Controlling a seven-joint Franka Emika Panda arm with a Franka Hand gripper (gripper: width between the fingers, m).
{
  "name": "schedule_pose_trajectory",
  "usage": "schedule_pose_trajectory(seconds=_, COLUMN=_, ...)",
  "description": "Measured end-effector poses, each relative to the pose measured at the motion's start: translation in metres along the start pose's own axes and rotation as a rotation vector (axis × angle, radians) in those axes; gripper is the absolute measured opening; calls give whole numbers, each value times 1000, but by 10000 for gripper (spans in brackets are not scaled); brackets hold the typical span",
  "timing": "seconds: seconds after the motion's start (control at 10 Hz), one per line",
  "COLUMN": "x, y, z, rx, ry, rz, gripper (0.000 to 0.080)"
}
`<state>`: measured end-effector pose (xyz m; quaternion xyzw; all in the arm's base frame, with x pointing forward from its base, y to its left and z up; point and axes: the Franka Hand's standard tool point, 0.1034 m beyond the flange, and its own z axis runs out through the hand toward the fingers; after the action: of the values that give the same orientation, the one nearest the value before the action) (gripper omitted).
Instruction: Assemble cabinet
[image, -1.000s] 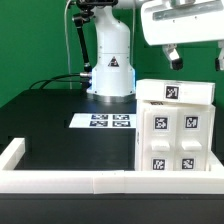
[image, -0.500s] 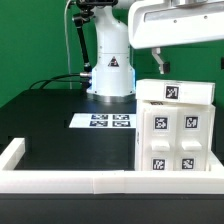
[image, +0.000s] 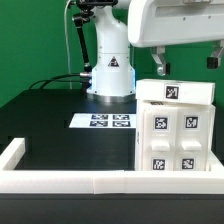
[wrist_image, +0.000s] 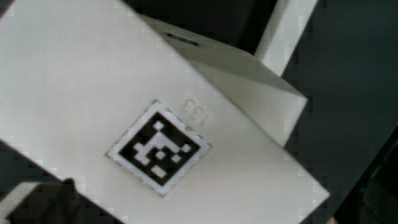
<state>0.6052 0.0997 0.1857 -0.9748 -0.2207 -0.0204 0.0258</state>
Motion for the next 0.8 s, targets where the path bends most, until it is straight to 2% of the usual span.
schedule_pose_trajectory(seconds=0.1, x=0, y=1, z=0, rx=0, ry=0, rz=-77, gripper=797)
schedule_pose_trajectory(seconds=0.2, x=2, y=3, z=0, rx=-11, ry=10, rz=-199, gripper=797)
schedule_pose_trajectory(seconds=0.3, x=7, y=6, z=1, rx=-36, ry=39, rz=-347, gripper=797)
schedule_pose_trajectory(seconds=0.8, x=5, y=11, z=11, rx=-40, ry=28, rz=-711, gripper=797)
